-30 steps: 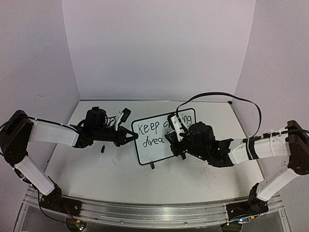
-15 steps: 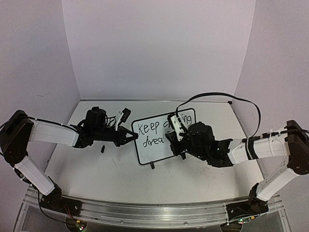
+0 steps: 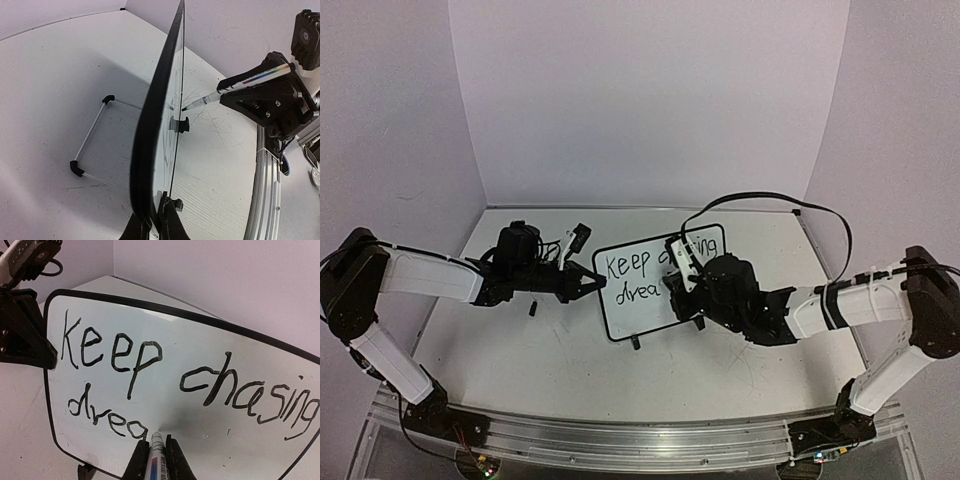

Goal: Write a sentence on the whiteboard

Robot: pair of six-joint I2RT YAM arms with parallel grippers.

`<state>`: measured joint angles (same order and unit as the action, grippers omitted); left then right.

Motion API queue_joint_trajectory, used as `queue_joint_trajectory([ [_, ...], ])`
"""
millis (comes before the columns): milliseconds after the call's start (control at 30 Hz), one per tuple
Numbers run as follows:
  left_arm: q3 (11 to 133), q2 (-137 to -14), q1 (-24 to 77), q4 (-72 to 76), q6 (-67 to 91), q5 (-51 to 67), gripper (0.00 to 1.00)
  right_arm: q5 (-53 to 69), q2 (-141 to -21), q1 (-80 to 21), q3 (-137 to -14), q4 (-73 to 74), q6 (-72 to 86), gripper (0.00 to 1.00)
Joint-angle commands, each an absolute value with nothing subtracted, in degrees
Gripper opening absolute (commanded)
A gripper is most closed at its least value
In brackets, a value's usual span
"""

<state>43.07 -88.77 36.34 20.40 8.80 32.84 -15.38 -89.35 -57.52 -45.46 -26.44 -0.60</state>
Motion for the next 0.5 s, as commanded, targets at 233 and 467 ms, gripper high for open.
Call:
queue_joint_trajectory([
  [233,44.0,-88.7,35.3,17.0,3.5,22.9,0.0,-15.8,-90.6,-57.6,-48.3,-29.0,-0.4,0.0],
  [467,44.1,-88.8,35.2,17.0,3.4,23.0,0.0,-16.6,-91.1,-57.6,-48.3,-28.5,-0.4,0.0],
])
